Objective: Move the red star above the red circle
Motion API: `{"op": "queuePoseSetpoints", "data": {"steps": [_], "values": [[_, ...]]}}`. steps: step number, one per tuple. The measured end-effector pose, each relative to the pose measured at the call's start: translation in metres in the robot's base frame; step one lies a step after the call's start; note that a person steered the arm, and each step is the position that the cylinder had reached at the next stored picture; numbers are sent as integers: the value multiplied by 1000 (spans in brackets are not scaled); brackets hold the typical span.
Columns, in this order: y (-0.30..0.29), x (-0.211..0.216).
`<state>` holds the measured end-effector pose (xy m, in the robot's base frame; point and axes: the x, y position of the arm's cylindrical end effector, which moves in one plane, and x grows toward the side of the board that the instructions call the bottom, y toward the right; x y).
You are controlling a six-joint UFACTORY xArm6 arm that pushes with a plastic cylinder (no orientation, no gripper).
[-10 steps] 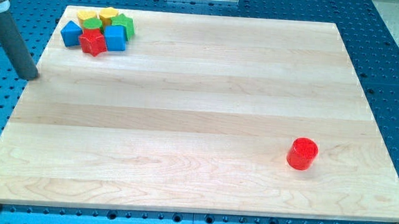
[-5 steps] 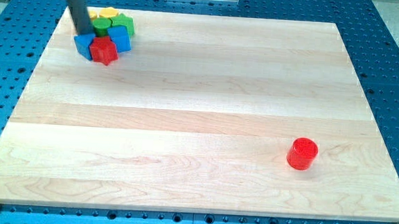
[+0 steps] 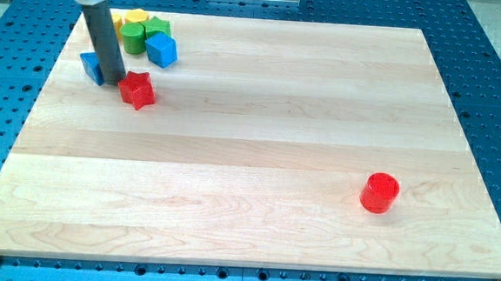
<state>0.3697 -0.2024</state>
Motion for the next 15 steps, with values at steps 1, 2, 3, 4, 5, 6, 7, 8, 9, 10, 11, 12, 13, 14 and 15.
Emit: {"op": "queuePoseSetpoints", "data": {"steps": [1,2,3,4,5,6,7,8,9,10,11,12,13,14,15], "values": [[84,41],[177,48],[152,48],[140,70],[218,78],[307,78],[320,76],[329,41],[354,37],[385,56],[377,73],[373,65],[360,75],[348,83],[316,83]]}}
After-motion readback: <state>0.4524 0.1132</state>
